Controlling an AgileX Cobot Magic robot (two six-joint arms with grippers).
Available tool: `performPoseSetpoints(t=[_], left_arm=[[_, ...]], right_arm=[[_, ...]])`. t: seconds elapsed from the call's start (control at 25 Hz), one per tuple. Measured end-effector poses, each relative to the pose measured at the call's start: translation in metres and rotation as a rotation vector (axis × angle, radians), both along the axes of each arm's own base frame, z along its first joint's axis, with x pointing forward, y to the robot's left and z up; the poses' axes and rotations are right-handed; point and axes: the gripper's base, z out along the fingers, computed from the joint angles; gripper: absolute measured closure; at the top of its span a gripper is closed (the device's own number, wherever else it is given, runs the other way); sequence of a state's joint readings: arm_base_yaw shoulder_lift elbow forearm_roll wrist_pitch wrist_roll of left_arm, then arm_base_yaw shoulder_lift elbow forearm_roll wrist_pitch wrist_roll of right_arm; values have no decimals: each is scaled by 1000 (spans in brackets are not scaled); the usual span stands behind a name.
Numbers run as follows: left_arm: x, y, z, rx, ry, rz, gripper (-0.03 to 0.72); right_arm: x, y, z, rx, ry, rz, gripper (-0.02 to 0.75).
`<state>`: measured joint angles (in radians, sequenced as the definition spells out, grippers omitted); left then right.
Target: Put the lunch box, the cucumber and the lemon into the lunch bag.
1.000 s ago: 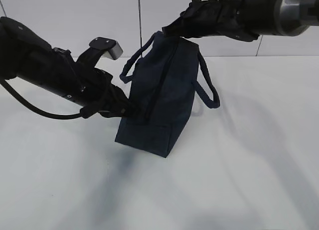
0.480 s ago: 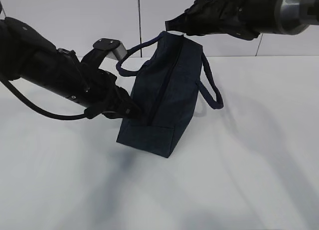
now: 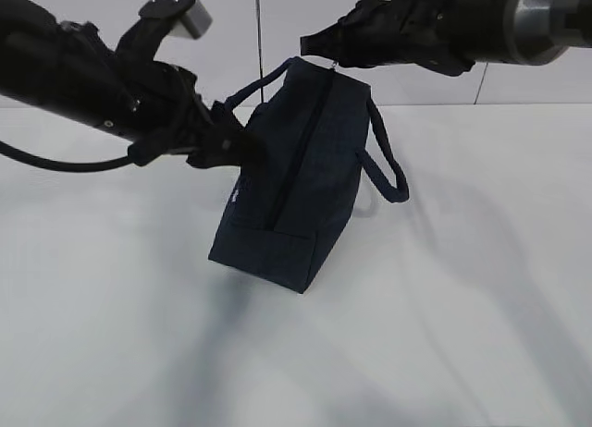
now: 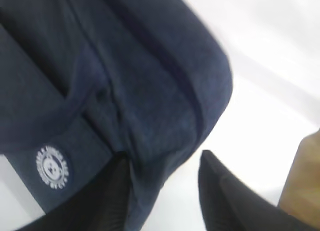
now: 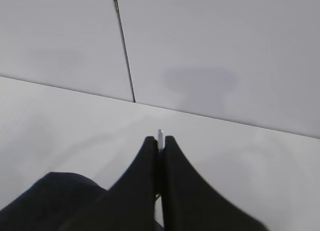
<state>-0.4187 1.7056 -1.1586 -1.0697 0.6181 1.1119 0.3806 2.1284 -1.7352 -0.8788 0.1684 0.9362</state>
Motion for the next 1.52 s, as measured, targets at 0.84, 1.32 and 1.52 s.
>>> performPoseSetpoints(t=[0.84, 1.32, 1.52], left_arm=[[74, -29, -6, -35, -77, 67, 414], [73, -32, -26, -15, 27, 33, 687], [69, -31, -24, 16, 38, -4, 688]], right_arm=[[0, 1, 0, 22, 6, -7, 738], [-4, 7, -2, 39, 32, -25, 738], [-4, 8, -2, 36, 38, -29, 738]])
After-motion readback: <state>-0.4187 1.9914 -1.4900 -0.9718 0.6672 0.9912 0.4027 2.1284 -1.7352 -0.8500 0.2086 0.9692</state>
